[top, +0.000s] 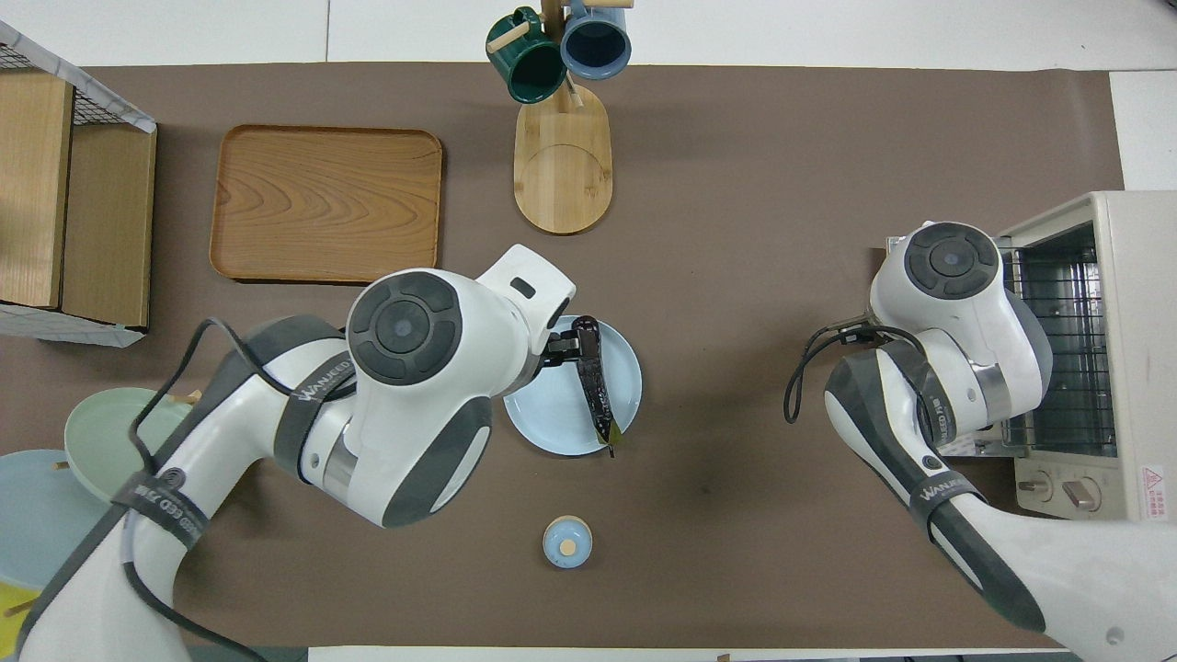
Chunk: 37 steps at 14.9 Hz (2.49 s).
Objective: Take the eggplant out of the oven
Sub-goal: 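Withdraw the right gripper while the left gripper grasps the eggplant, then lift the eggplant with the left gripper while the right gripper retracts, then carry the eggplant to the wooden tray with the left gripper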
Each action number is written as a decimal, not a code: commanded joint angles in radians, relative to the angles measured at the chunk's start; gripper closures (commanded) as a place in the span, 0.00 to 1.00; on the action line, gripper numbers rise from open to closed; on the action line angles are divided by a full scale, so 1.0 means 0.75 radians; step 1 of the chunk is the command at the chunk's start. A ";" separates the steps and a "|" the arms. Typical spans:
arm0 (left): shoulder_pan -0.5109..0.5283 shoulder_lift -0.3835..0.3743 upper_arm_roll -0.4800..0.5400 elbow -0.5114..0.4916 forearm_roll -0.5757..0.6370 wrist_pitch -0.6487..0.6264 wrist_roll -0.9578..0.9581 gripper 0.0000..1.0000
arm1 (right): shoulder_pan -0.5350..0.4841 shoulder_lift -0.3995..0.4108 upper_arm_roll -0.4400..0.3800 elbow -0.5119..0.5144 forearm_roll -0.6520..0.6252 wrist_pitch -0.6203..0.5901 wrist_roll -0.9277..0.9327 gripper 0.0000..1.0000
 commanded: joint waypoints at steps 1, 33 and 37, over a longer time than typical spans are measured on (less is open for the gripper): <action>-0.089 0.060 0.027 -0.053 -0.020 0.147 -0.092 0.00 | -0.043 -0.069 0.009 0.018 -0.091 -0.114 -0.110 1.00; -0.024 0.179 0.076 0.006 0.074 0.185 -0.076 1.00 | -0.245 -0.209 0.015 0.789 0.443 -1.070 -0.386 0.00; 0.057 0.149 0.074 0.108 0.072 0.028 -0.041 1.00 | -0.227 -0.255 0.007 0.722 0.441 -1.056 -0.382 0.00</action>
